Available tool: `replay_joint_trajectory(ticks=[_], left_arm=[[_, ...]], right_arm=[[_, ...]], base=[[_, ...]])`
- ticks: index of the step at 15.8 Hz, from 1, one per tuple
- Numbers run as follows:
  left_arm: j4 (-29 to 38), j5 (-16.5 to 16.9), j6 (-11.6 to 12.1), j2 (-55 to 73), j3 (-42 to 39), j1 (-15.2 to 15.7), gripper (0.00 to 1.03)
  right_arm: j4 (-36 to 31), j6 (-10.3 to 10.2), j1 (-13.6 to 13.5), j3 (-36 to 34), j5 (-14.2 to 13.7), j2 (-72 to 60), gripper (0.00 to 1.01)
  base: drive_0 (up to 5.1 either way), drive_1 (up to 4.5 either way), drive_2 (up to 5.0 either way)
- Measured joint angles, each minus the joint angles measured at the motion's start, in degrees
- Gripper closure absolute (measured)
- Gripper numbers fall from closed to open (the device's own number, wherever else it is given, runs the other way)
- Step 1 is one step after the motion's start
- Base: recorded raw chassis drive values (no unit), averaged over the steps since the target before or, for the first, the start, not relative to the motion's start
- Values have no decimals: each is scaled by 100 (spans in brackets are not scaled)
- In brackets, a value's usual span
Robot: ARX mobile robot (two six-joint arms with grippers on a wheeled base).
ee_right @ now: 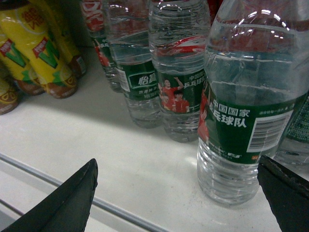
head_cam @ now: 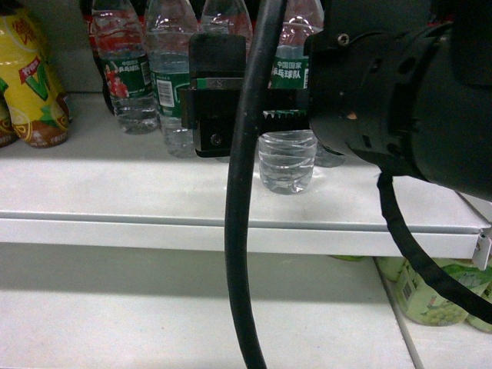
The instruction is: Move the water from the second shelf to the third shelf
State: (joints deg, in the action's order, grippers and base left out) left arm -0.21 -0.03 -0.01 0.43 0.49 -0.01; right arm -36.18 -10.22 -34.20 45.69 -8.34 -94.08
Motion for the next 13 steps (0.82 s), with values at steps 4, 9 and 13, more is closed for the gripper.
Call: replay_joint_trajectory(ticks=[4, 9, 13], left_arm=[[0, 0, 0, 0, 0, 0, 5], [0, 0, 0, 0, 0, 0, 5], [0, 0, 0, 0, 0, 0, 5]], right_arm=[[522, 0, 55, 933, -680, -605, 3], [573, -28, 122, 1113, -748, -752, 3], [590, -33, 175, 1137, -839, -800, 3]], base=[[0, 0, 0], [0, 0, 0], [0, 0, 0]])
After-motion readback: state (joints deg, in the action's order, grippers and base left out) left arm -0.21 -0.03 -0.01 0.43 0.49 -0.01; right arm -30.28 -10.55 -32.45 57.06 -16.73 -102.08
